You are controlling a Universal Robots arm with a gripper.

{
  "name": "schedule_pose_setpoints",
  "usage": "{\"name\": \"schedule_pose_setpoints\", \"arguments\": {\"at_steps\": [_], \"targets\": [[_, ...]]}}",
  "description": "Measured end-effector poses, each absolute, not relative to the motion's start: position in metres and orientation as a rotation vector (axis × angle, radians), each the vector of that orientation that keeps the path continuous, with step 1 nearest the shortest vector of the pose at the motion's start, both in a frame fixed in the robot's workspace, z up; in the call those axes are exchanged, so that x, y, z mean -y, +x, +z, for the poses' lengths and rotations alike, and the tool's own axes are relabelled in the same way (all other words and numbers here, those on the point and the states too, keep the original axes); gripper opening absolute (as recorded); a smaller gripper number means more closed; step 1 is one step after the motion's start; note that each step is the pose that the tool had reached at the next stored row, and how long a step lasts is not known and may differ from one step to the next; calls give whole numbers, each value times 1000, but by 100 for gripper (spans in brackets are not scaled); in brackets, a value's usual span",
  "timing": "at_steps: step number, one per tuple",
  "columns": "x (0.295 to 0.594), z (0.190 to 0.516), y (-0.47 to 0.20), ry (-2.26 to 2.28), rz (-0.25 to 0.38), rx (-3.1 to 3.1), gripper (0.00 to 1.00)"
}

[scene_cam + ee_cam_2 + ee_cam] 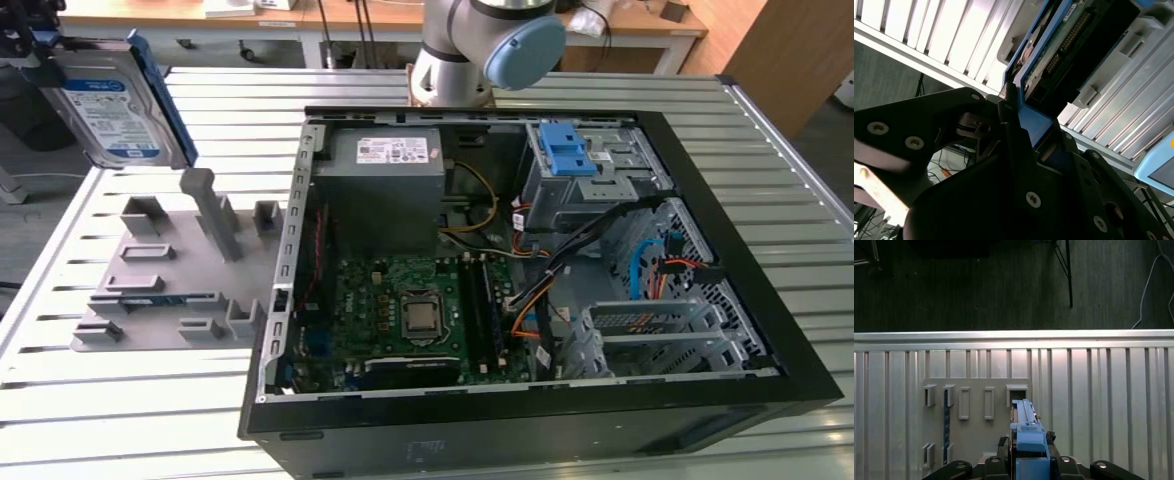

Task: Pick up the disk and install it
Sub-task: 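Pick up the disk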

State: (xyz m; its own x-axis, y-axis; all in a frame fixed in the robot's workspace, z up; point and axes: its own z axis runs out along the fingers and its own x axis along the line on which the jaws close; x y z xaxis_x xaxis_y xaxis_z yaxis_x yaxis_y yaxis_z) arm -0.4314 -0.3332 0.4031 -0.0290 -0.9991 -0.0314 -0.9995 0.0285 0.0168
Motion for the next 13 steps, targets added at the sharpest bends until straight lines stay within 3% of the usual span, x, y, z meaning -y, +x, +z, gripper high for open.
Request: {"name": "schedule_pose_setpoints", "arguments": {"at_steps": [13], "targets": [[333,417,-431,-2181,53,-2245,36]]}}
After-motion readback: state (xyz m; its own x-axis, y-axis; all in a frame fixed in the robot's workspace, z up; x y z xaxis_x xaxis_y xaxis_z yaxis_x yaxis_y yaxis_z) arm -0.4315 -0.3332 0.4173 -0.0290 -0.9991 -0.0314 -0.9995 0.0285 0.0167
